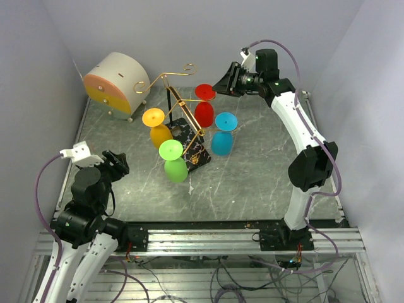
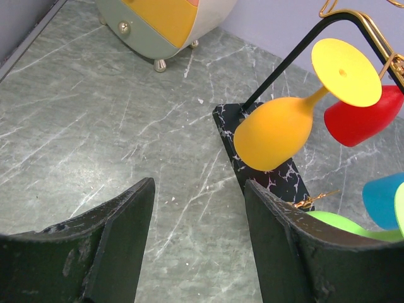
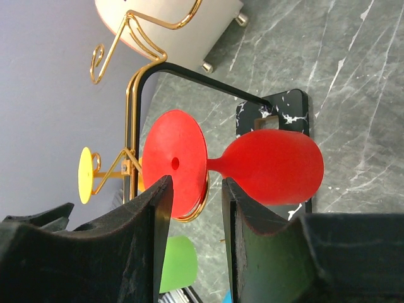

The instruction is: Take the wine glass off the wine glass rack

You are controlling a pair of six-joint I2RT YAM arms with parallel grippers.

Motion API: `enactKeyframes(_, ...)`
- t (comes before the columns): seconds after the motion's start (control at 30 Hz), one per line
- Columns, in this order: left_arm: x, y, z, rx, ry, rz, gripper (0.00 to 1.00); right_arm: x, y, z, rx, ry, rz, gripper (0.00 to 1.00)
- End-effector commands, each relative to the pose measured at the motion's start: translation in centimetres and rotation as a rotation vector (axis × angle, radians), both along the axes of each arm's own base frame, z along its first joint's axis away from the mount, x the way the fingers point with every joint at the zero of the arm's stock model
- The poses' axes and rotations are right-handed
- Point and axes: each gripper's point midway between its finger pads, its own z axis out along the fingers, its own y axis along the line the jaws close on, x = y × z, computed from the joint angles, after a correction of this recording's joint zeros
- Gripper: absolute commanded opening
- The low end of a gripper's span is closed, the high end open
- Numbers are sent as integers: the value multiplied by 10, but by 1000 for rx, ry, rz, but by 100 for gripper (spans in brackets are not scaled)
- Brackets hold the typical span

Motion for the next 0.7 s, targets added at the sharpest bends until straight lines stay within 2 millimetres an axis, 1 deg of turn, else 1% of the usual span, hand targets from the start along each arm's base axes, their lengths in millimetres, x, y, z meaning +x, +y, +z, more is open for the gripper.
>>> enactKeyframes(0.0,1,1,7,-7,-24,7,70,2,9,10,21,-48,29,37)
enactKeyframes(0.2,1,0,7,-6,-21,8,70,-2,15,16,28,-74,41,36)
enactKeyframes(0.43,2,1,6,-6,-19,10,69,-4,20,16,41,-77,61,36)
enactKeyframes(0.67,2,1,6,-6,-17,12,69,-10,23,26,63,-94,78,36)
